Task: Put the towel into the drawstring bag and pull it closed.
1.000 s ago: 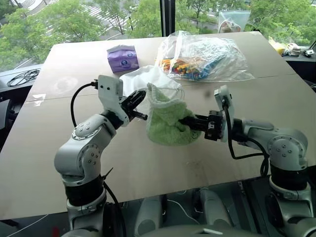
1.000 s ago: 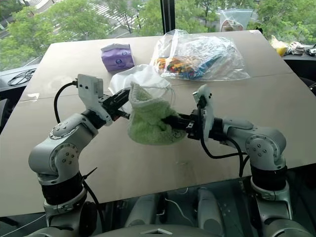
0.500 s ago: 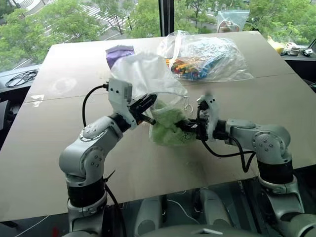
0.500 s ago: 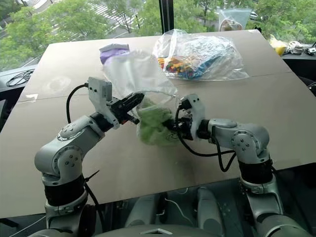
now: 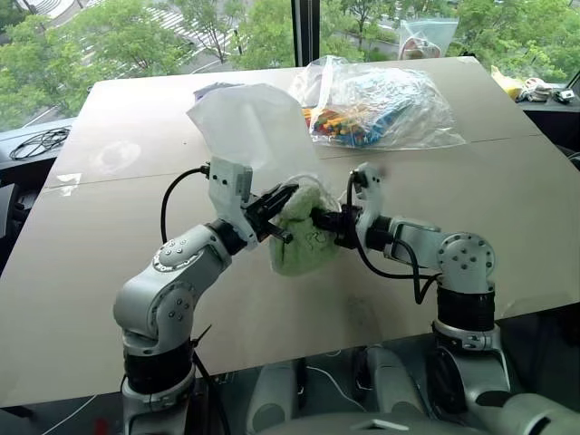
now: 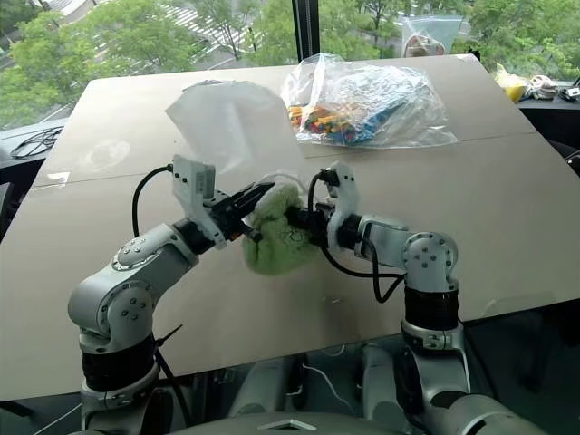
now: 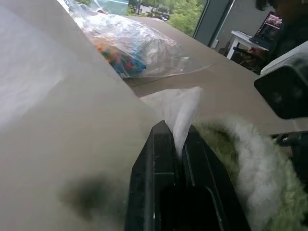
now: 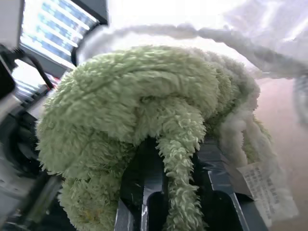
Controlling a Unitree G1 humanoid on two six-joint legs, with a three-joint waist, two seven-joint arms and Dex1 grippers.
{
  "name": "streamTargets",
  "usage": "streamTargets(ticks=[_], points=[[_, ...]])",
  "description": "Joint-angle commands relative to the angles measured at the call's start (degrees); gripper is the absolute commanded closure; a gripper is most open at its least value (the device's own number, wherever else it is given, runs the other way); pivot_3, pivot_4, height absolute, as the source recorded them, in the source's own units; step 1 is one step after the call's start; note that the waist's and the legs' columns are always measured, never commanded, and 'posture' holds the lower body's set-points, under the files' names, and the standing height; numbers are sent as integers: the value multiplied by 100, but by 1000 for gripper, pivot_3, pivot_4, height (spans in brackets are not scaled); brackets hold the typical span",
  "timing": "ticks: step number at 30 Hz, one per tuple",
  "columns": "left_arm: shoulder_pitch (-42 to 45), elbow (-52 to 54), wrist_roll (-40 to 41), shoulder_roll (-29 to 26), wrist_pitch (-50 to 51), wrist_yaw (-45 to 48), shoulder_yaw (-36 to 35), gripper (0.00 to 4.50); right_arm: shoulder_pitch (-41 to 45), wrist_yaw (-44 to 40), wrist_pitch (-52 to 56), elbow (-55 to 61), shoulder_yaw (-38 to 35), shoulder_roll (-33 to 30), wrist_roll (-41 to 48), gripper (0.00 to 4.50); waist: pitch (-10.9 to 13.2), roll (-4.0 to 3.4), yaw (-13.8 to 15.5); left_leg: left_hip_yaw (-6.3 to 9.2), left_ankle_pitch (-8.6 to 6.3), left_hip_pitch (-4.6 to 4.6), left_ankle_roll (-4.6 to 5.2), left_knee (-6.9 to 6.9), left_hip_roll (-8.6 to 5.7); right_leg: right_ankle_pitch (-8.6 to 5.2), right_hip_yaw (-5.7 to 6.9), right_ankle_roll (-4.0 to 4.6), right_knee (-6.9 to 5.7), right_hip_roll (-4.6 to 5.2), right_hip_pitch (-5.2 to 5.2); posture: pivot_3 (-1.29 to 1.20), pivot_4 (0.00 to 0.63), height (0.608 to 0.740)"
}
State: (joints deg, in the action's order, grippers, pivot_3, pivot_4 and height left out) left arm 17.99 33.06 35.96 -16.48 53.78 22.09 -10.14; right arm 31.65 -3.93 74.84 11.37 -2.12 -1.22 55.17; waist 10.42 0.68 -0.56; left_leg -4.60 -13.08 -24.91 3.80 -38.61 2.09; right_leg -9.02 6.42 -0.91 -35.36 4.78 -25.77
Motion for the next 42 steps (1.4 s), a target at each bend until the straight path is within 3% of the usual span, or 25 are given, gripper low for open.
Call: streamTargets(ticks=[1, 10, 18, 28, 34, 42], points=[[132, 217, 352, 41, 21, -38, 42, 4500, 60, -327, -261, 126, 131, 56, -54, 4484, 0, 0, -6, 1, 0, 0, 0, 1, 0, 0, 0, 0, 0, -1, -1, 0, 150, 740], [-63, 292, 701, -65, 81, -160, 175, 4500, 552, 197, -1584, -516, -1131, 1415, 635, 4484, 0, -1, 10, 17, 0, 6, -2, 5, 8, 0, 3, 1, -8, -17, 0, 0, 150, 740], [48, 118, 651, -119, -118, -247, 294, 4500, 976, 993, -2602, -913, -1641, 1786, 2316, 4484, 1, -1, -16, 0, 0, 4, -1, 16, 1, 1, -12, -1, 12, -14, 0, 0, 150, 740], [571, -467, 257, 194, -580, -464, 827, 4500, 1205, 2130, -3763, -1065, -1464, 1788, 3889, 4484, 1, -2, -11, 2, 1, 5, 0, 22, 4, 8, -11, -12, 13, -19, 0, 0, 150, 740], [1186, -1198, -590, 448, -1637, -460, 1154, 4500, 992, 2522, -3615, -789, -831, 1075, 3439, 4484, 1, -2, -24, -6, 1, 6, 1, 25, 3, 10, -20, -16, 17, -23, -2, 0, 150, 740], [1485, -1410, -780, 621, -2465, -475, 793, 4500, 692, 2834, -3442, -419, -890, 472, 3196, 4484, 2, -3, -7, -7, 1, -4, 2, 29, 6, 15, -18, -22, 38, -24, -2, 0, 150, 740]])
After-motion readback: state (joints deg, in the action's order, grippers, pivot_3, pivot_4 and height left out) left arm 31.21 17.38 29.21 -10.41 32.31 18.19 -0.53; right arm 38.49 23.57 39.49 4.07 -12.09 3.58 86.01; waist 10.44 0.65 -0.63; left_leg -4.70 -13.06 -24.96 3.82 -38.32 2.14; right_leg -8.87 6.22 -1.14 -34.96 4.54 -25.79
